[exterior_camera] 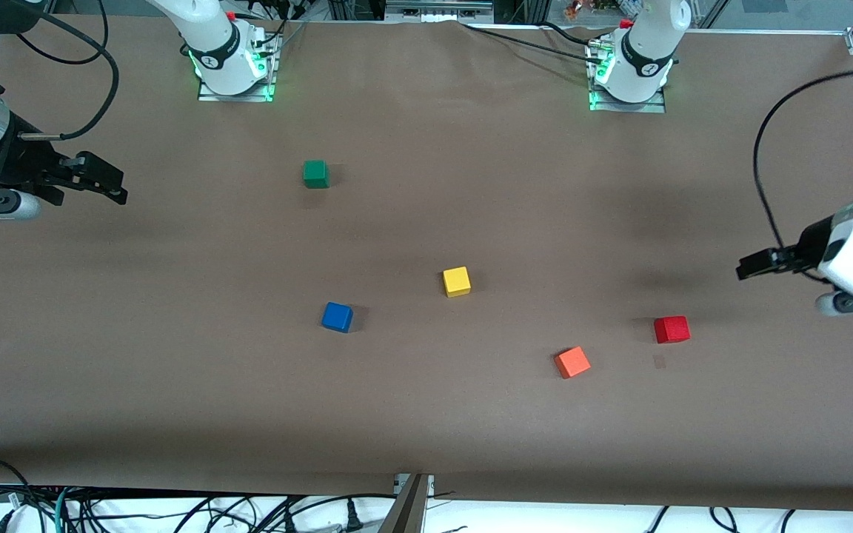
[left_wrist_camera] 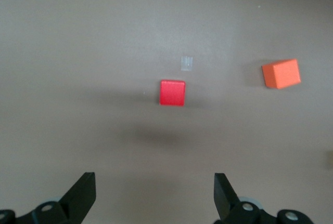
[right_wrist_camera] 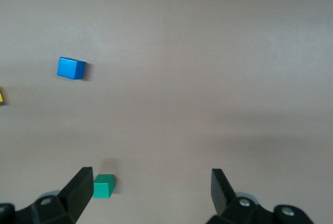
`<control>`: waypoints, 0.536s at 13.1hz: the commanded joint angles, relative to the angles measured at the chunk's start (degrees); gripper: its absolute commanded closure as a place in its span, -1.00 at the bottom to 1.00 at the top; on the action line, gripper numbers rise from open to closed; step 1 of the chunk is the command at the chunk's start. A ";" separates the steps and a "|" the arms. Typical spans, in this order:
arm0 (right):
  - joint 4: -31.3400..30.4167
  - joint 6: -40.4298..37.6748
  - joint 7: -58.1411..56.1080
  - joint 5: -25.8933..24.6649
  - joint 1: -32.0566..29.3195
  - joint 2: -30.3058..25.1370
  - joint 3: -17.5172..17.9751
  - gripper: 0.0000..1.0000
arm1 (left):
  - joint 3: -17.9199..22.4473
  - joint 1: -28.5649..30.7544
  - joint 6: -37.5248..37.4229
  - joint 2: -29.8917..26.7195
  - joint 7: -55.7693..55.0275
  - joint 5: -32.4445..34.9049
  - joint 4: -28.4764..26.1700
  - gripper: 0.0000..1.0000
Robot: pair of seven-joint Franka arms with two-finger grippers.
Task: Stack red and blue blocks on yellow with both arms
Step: 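Move the left gripper down over the red cube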
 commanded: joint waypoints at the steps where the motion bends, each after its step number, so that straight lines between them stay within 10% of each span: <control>1: 0.70 -0.80 -0.51 -0.70 -0.62 0.61 0.34 -0.99 | 0.70 -1.03 5.96 4.21 0.43 -0.37 -1.16 -1.00; 7: 0.96 0.87 -0.60 0.26 -0.26 5.01 0.60 -0.99 | 0.79 -2.00 27.74 11.60 0.52 -0.37 -13.63 -1.00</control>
